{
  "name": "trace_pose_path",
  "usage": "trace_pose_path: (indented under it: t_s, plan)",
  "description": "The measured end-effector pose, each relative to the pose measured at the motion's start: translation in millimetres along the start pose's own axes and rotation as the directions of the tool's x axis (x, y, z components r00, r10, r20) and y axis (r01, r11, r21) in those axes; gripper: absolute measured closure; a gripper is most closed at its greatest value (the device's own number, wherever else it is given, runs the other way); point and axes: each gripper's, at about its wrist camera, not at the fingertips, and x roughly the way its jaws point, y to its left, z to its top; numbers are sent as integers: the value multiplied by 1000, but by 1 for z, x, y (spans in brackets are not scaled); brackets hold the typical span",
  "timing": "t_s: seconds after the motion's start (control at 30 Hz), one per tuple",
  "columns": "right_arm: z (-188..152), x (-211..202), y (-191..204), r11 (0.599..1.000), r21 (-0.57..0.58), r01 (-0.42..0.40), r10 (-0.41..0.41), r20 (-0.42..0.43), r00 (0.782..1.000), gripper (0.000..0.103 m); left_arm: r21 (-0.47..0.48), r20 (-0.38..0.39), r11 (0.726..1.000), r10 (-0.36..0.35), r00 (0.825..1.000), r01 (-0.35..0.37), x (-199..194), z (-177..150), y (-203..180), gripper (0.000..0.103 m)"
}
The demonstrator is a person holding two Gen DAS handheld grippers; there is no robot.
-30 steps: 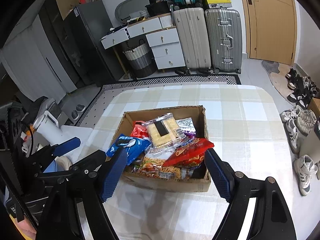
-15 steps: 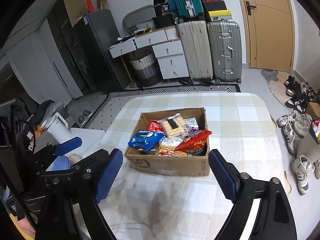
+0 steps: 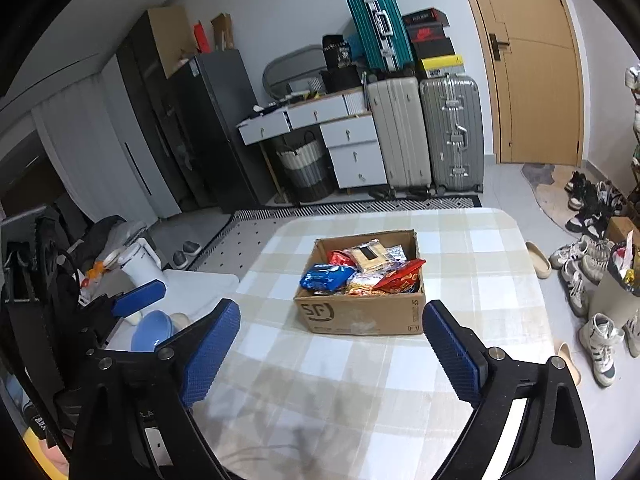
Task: Organize snacks
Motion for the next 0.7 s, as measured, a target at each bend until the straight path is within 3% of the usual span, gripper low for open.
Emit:
trace_pose_path:
  t_s: [0.43,0.7]
  plan:
    - [-51,-79,28,1000,-3,-22,22,91,996,4,15,76,1000,-10,997,9,-112,-49,-11,1]
    - [-84,-97,38,999,-30,-36,40,170,985,2,18,139,1000,7,990,-10,-147,-85,-8,1]
